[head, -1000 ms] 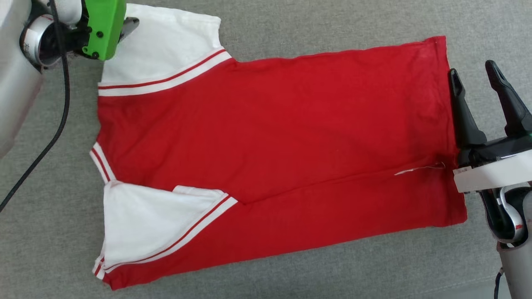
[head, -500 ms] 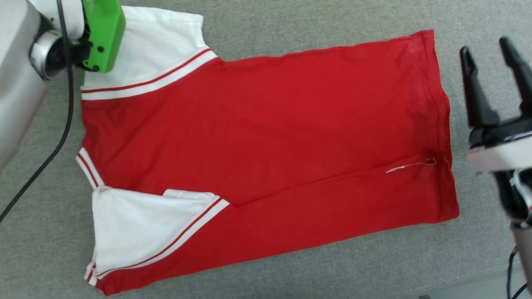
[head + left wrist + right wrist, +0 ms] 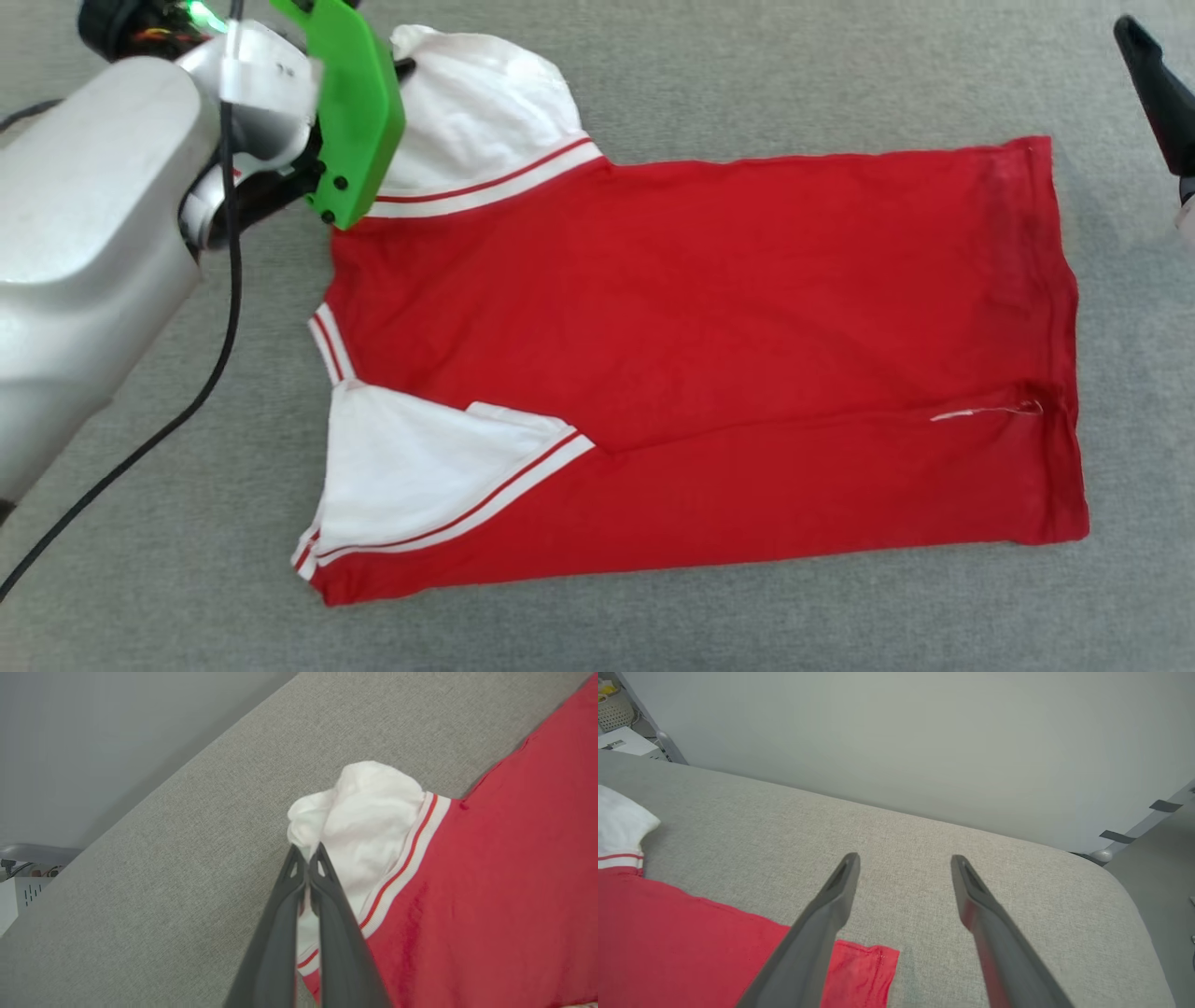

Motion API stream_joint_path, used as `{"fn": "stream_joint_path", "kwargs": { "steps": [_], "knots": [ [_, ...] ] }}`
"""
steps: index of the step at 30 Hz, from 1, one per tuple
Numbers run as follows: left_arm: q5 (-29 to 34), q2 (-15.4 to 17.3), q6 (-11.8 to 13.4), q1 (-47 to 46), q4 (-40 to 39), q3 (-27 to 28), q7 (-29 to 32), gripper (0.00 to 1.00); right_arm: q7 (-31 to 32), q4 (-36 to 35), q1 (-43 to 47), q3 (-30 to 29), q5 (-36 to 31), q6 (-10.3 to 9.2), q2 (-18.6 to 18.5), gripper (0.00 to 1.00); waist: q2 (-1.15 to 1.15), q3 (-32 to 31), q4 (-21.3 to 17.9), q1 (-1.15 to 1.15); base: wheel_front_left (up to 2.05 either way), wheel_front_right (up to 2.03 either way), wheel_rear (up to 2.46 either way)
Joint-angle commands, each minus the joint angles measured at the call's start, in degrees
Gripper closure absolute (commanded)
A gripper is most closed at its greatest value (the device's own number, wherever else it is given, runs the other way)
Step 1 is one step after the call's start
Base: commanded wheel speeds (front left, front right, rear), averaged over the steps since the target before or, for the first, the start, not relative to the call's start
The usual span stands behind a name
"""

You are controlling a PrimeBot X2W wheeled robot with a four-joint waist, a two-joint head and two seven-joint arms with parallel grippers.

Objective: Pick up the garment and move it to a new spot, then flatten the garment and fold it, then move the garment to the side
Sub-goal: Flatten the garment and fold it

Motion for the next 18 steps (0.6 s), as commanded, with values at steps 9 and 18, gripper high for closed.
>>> {"fn": "stream_joint_path", "kwargs": {
  "steps": [9,18],
  "knots": [
    [1.91,0.52,0.3,1.94,-4.73,-0.71,-2.3,1.0,24.86,7.76,-5.36,7.91,11.4,-0.05,-7.36,0.0,0.0,-0.29,4.12,0.0,0.0,0.0,0.0],
    [3.42,-1.13,0.44,0.34,-6.95,-0.7,-4.34,1.0,30.36,13.77,-8.68,10.92,9.88,-0.05,-5.58,0.0,0.0,3.12,6.82,0.0,0.0,0.0,0.0]
  ]
}}
